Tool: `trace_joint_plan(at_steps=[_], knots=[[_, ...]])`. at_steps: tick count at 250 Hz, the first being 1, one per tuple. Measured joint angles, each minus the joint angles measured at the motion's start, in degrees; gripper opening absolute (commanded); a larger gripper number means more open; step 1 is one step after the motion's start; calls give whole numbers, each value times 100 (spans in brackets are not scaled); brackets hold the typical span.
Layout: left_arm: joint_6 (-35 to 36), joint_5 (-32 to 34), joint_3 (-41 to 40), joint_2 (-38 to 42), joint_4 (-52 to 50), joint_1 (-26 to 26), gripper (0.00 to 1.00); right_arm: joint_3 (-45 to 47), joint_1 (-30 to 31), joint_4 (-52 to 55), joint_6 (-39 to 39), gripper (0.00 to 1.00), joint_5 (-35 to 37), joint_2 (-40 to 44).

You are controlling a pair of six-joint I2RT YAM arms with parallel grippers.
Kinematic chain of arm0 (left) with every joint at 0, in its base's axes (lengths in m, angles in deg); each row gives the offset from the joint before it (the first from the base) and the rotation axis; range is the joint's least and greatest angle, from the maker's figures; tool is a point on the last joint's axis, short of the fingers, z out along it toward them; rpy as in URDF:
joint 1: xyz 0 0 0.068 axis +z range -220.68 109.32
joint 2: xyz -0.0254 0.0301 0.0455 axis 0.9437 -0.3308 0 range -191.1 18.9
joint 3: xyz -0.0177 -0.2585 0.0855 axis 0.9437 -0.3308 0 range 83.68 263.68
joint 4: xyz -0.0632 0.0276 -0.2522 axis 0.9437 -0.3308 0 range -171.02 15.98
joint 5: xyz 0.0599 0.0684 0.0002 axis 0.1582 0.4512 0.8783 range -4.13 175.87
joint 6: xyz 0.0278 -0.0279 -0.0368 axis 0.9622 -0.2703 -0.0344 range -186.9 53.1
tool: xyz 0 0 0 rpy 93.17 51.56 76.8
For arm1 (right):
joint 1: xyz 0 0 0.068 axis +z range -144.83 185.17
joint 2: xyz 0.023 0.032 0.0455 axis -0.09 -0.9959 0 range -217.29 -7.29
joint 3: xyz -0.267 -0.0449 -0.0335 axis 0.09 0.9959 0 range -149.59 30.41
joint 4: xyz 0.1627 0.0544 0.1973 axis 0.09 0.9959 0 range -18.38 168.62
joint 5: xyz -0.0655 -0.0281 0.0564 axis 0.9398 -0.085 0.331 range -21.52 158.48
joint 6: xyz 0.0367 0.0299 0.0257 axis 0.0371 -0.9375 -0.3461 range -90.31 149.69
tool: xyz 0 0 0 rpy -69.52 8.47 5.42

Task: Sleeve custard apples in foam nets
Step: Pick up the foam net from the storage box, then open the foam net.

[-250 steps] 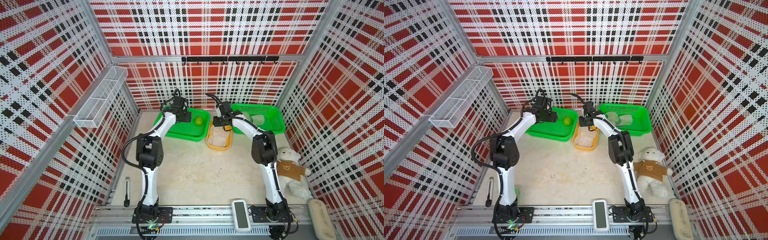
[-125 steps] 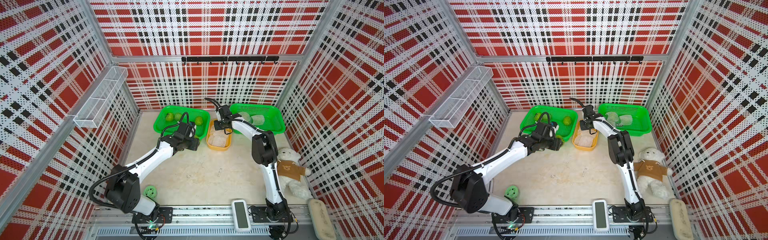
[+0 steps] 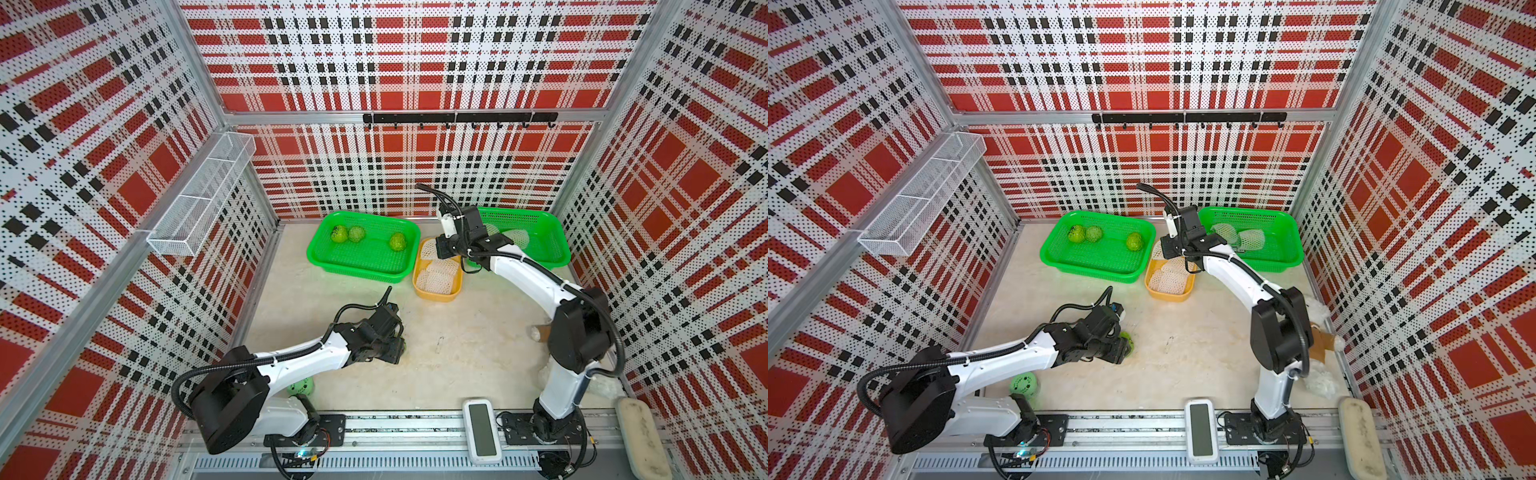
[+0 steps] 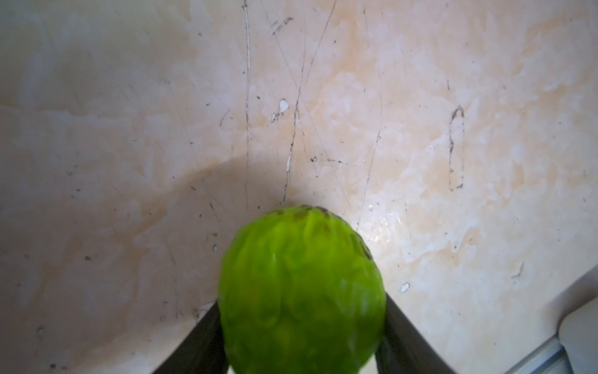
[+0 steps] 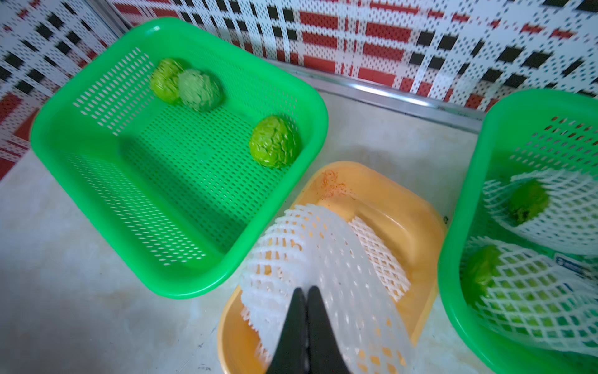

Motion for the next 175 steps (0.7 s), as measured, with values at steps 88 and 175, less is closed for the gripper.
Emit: trace_joint_plan(at_steps=[88,175], knots=[[254,-269,13,487,-87,-153,100,1829,35,-444,118,2,-1231,1746],[420,-2022,225,2234,1025,234,72,3346,111,-1934,269,2,-3119,3254]])
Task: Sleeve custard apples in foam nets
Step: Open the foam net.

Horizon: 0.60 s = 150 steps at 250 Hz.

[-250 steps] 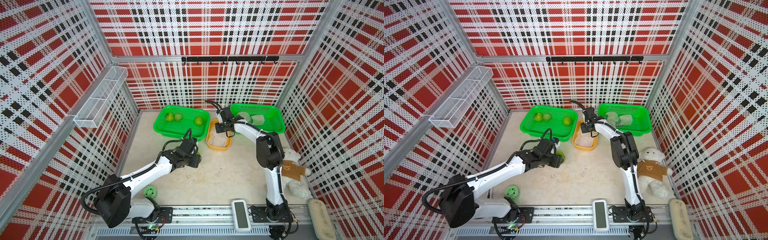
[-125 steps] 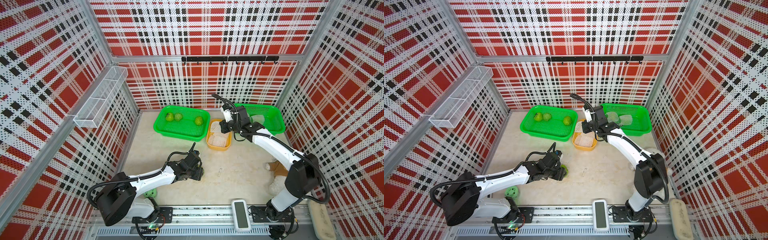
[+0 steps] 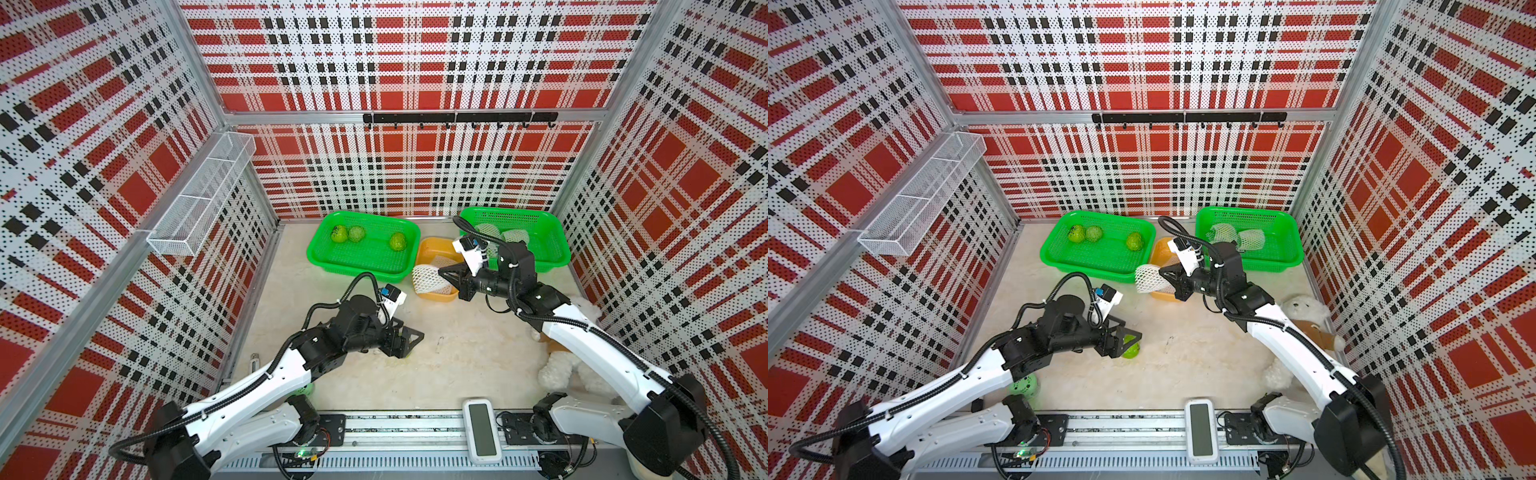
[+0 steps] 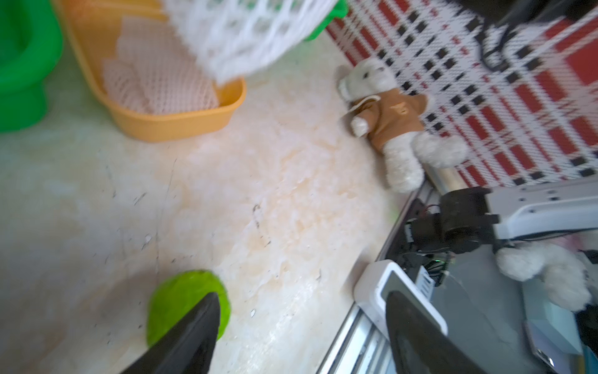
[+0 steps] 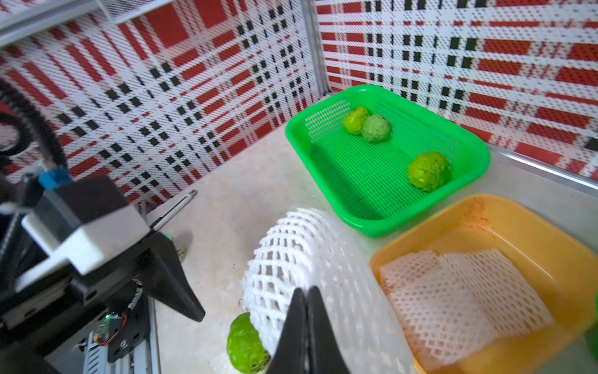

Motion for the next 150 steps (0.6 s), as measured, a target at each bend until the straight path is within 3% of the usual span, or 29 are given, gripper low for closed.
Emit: trace_joint_plan(at_steps=[46,107,150], knots=[[-459,-455,-553,289,1338,420,65,236,358,-498,-15,2,-328,76],[-761,-459,-695,407,1882,752,46,363,684,-1005,-101,2,-254,201],[-903,-387,-925,813,2057,946,21,404,839,-1213,-146,9,-50,208]])
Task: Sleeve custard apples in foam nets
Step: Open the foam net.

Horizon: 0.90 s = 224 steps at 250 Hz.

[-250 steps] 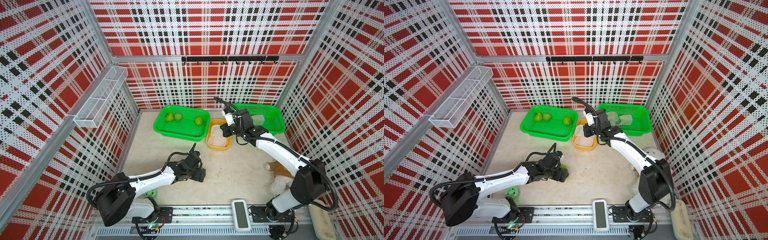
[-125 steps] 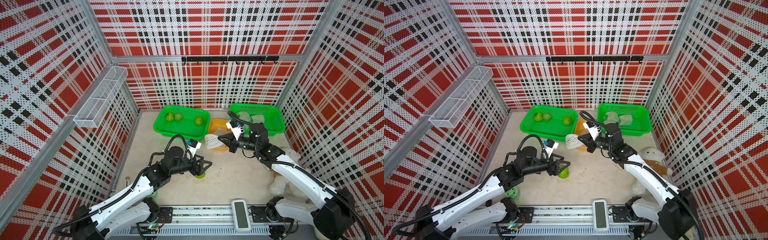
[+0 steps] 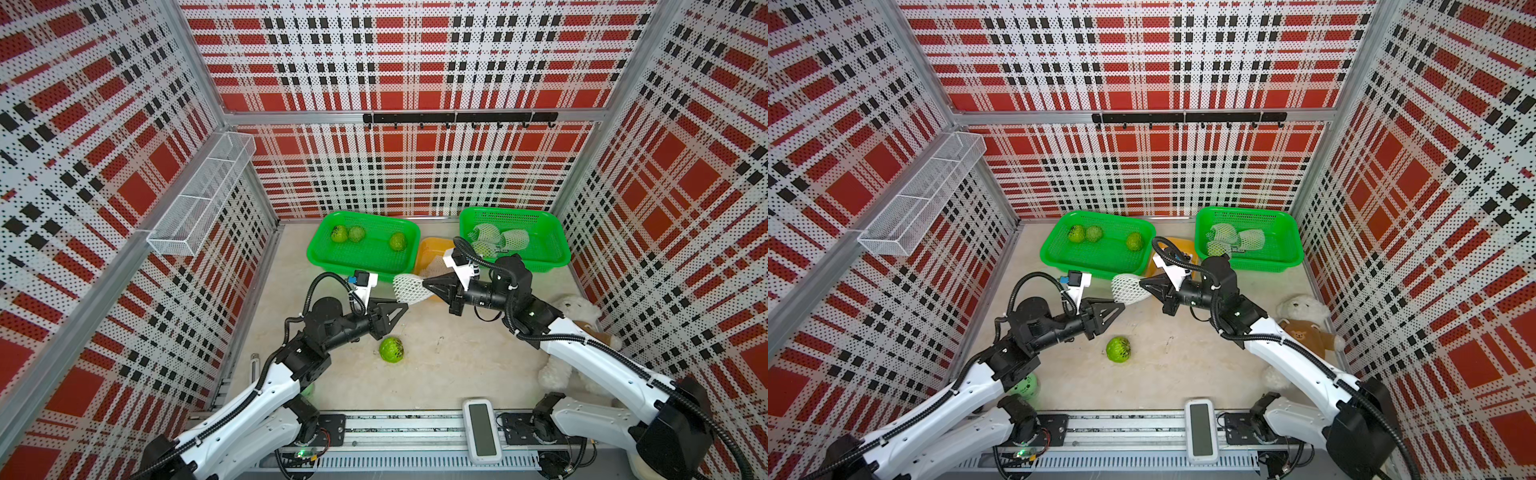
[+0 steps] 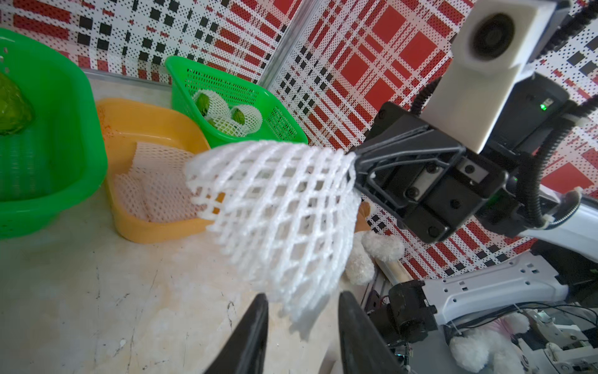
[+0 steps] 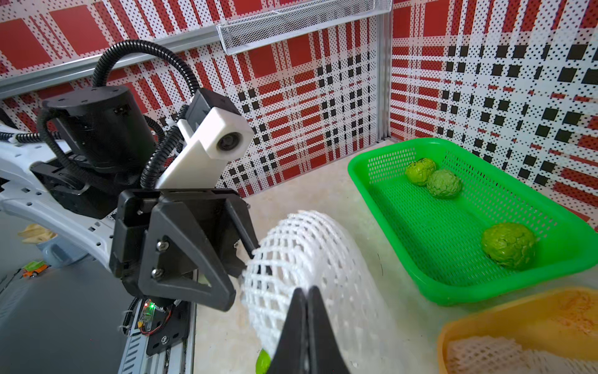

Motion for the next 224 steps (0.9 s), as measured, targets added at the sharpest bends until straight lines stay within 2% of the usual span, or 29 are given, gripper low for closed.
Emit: trace_joint_plan(at_steps=[10,23,37,51,56,102,126,142,161,177,192,224], knots=[[-35,-22,0,44,31,44,11,7,31,-44,-20,13,35,0],[-63,-74,0,76,92,125,0,22,55,-105,-85,29,72,0],[-70,-190,0,83,129,221,0,26,50,-144,-225,43,116,7],[-83,-341,0,79,127,337,0,66,-92,-275,-516,65,26,42],[-66,-398,0,79,125,380,0,122,-225,-420,-743,70,-87,76],[249,-1104,4,149,120,562,0,356,-1864,-1731,-2734,81,-1283,192],[605,-1412,4,350,118,568,0,212,-2037,-1659,-3195,81,-2000,195],[914,-1637,4,529,125,568,0,44,-2035,-1285,-3213,80,-2404,197],[1193,-1851,7,717,129,577,0,-125,-2020,-717,-3036,74,-2780,227],[1397,-2024,24,804,127,605,0,-146,-2020,-317,-2896,61,-3001,293],[1543,-2192,72,820,127,638,0,-131,-2006,-46,-2824,42,-3178,345],[1762,-2579,199,774,186,686,0,-17,-1873,212,-2671,22,-3423,433]])
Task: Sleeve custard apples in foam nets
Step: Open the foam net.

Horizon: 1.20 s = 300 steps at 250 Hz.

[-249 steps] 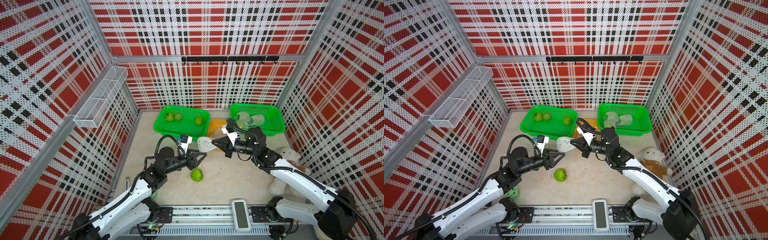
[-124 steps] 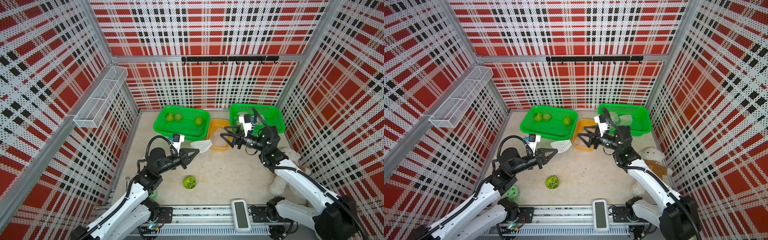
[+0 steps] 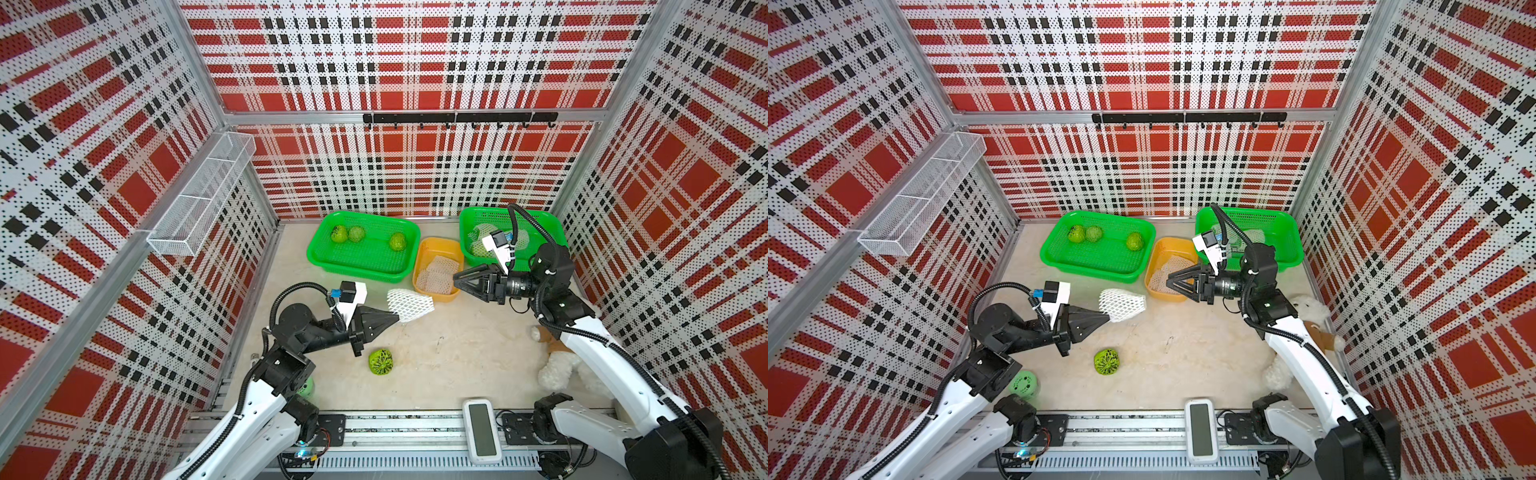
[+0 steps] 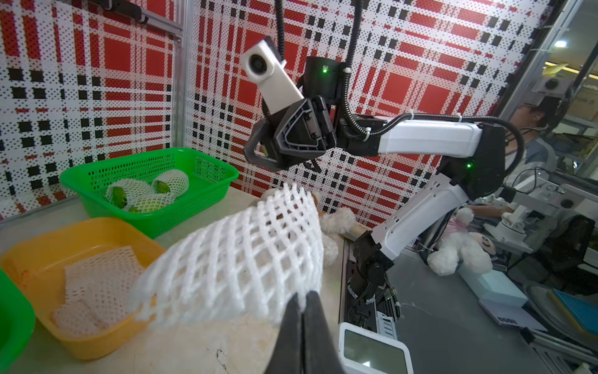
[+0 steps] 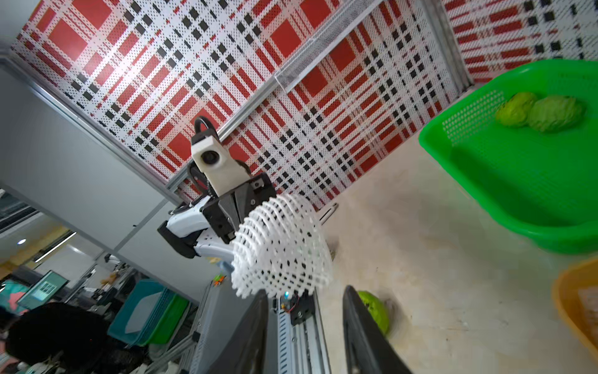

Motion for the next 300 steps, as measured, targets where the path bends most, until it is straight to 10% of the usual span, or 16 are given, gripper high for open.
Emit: trace_joint_plan(at_steps=[33,233,277,300], knots=[[116,-267,22,-68,83,61,0,101,363,142,125,8,-92,11],[175,-704,33,-61,177,249,0,-28,1958,-37,509,10,190,-330],[166,-706,33,-61,199,247,0,-48,2020,-284,525,30,868,-426],[157,-704,33,-50,199,247,0,-48,2020,-354,531,61,1534,-439]])
